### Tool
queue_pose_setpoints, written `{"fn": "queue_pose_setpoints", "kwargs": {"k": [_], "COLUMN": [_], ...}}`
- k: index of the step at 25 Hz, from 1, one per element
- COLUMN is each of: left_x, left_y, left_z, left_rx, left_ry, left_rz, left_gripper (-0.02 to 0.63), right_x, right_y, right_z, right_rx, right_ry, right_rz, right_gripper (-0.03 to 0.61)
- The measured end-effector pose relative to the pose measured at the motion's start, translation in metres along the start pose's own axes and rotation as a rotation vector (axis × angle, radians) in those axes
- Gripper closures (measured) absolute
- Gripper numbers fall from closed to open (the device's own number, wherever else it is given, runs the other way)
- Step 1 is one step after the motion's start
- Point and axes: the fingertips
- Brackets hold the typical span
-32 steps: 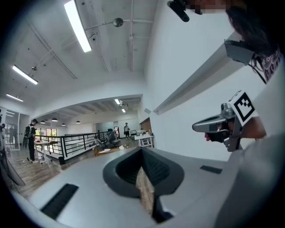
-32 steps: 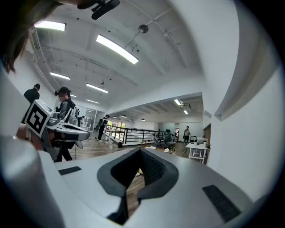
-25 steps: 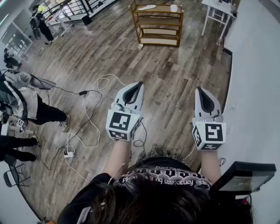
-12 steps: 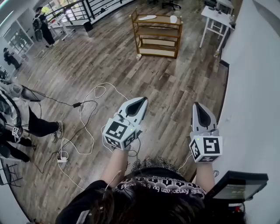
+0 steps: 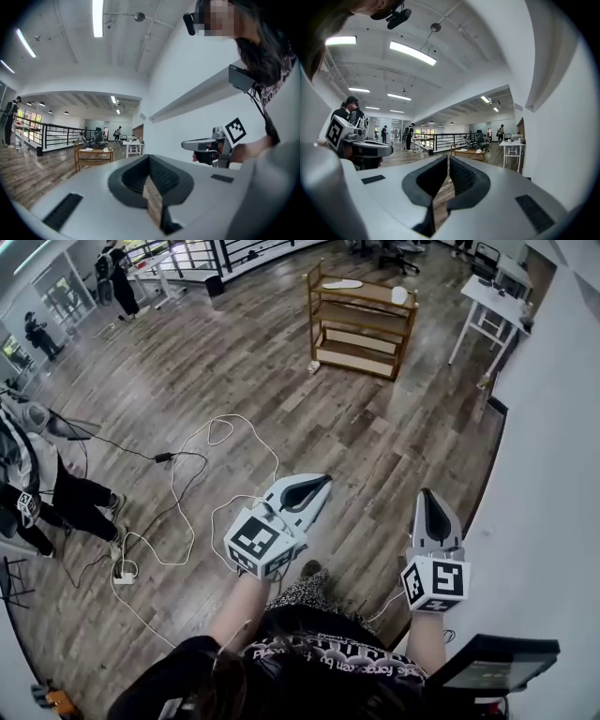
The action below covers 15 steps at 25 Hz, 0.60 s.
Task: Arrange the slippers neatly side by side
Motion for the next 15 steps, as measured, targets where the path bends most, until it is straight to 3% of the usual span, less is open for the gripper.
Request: {"fn": "queue_pose_setpoints", "kwargs": {"k": [6, 15], "left_x": [-0.042, -0.147], "left_y": [0.067, 0.170], "left_z": [0.000, 0.020], "left_rx": [0.024, 0.032], "left_ry": [0.039, 0.058], "left_rz": [-0.014, -0.041], "left_gripper": [0.612, 0.612], "right_x": [0.039, 0.096], "right_y": [0.064, 0.196], "right_z": [0.000, 0.027], "right_rx": [-0.003, -0.005], "right_ry": [-0.015, -0.020], "right_rz": [-0.023, -0.078], "right_gripper": [0.574, 0.574]}}
Point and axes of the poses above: the fingertips, and each gripper's own axes: y forward along the fingers, x to its right, z out of its top, and after that the axes turned 11 degrees about z, right-handed
